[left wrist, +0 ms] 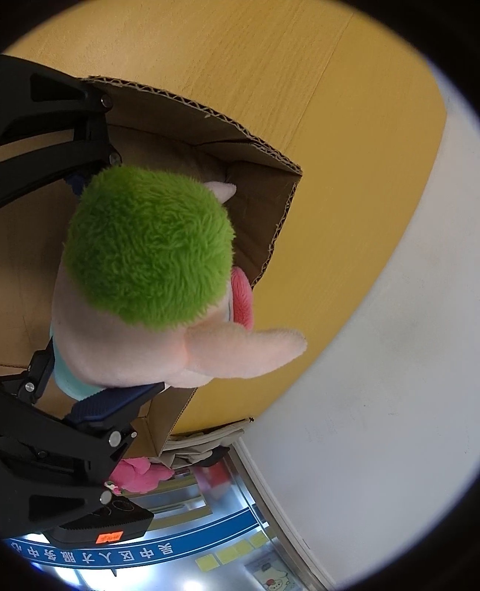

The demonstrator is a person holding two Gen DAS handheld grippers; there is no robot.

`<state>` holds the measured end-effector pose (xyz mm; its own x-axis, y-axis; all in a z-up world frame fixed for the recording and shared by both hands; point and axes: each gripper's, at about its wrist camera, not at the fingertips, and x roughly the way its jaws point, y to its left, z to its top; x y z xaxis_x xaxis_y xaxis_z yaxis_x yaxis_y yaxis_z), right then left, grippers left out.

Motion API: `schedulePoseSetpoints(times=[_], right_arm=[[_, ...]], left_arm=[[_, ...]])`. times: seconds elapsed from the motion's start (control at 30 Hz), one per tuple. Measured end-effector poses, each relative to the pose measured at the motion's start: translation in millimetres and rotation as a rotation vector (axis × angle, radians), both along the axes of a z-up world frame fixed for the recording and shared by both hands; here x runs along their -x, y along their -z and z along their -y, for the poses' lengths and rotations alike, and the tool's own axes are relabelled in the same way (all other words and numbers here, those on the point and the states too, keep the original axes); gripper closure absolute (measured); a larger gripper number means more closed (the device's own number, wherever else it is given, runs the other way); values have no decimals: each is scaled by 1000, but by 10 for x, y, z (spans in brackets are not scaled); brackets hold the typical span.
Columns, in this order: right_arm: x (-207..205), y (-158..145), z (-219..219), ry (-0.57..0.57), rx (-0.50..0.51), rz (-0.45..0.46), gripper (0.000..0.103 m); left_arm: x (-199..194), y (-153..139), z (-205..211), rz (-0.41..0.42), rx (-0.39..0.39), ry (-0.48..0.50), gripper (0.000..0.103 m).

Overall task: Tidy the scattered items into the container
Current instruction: 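Lift the plush pig with the right gripper and carry it over the box, then open the right gripper to drop the plush pig into the box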

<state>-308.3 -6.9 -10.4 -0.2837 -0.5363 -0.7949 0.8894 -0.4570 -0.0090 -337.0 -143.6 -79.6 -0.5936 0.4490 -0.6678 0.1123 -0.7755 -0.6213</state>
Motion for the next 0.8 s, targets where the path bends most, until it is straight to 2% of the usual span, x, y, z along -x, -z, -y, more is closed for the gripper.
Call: schedulePoseSetpoints(times=[0.07, 0.17, 0.2, 0.27, 0.33, 0.4, 0.5, 0.63, 0.73, 0.8], right_arm=[[-16, 16, -20, 11, 17, 4, 16], [-67, 25, -74, 36, 43, 9, 9], [-128, 15, -103, 47, 50, 5, 8], [-365, 77, 370, 72, 70, 9, 5], [-374, 162, 126, 104, 98, 29, 5], [-411, 132, 73, 123, 109, 31, 5], [-425, 43, -13, 157, 135, 20, 5], [-516, -66, -153, 200, 178, -22, 5], [-690, -317, -341, 202, 202, -62, 4], [-998, -568, -582, 203, 211, -125, 3]], left_arm=[[-35, -44, 7, -8, 15, -6, 15], [-115, -168, -32, -29, 96, -14, 13], [-161, -241, -36, -38, 141, -22, 13], [-256, -391, -14, -65, 215, -33, 13], [-344, -558, 23, -99, 260, -52, 13], [-386, -668, 64, -100, 283, -56, 13], [-499, -794, 125, -104, 350, -61, 13], [-750, -990, 125, -141, 368, -68, 13], [-1019, -1116, 10, -173, 421, -51, 13], [-1256, -1190, -109, -205, 456, -34, 13]])
